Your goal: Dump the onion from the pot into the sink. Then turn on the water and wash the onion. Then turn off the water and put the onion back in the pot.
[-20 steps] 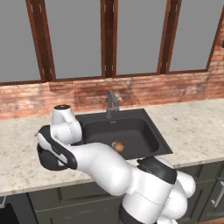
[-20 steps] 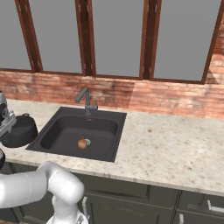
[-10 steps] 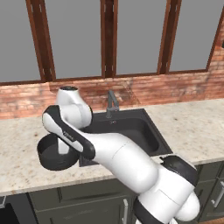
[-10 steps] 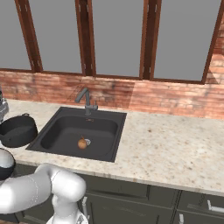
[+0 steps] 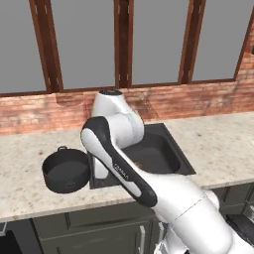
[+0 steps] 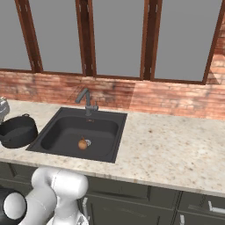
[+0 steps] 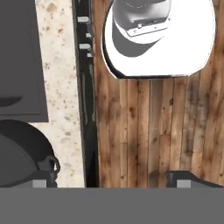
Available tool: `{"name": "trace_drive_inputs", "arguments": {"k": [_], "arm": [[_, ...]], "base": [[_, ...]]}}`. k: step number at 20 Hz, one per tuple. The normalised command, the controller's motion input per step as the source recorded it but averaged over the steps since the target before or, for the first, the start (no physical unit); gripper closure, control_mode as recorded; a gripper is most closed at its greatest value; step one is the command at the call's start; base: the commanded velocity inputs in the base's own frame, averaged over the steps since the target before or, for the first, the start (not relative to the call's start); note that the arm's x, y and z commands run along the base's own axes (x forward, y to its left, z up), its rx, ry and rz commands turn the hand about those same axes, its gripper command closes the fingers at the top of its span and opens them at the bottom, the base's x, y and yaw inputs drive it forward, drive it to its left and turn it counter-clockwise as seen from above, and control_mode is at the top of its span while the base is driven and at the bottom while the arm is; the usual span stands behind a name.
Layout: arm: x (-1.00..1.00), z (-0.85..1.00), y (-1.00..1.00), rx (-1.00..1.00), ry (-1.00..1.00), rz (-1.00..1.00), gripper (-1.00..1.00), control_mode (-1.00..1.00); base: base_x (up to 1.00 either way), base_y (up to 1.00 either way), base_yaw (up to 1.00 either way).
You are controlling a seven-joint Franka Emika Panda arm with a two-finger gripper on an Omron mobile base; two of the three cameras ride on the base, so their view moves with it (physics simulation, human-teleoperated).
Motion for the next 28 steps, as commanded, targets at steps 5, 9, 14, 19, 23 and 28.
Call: {"name": "trace_drive_inputs", "arguments": {"k": [5,9,14,19,23,28], "arm": [[-0.60,0.30,-1.00,0.00,-0.04,-0.32,-1.00,-1.00],[-0.41,0.19,-1.00,0.01,0.00,-0.33,-1.00,-1.00],[-0.02,0.17,-1.00,0.05,0.02,-0.34,-1.00,-1.00],[0.21,0.10,-0.99,0.05,0.07,-0.31,-1.00,-1.00],[0.55,0.05,-0.91,0.10,0.11,-0.27,-1.00,-1.00],[0.70,0.06,-0.69,0.18,0.09,-0.23,-1.00,-1.00]], "base": [[0.00,0.00,0.00],[0.00,0.00,0.00],[0.00,0.00,0.00],[0.00,0.00,0.00],[0.00,0.00,0.00],[0.00,0.00,0.00]]}}
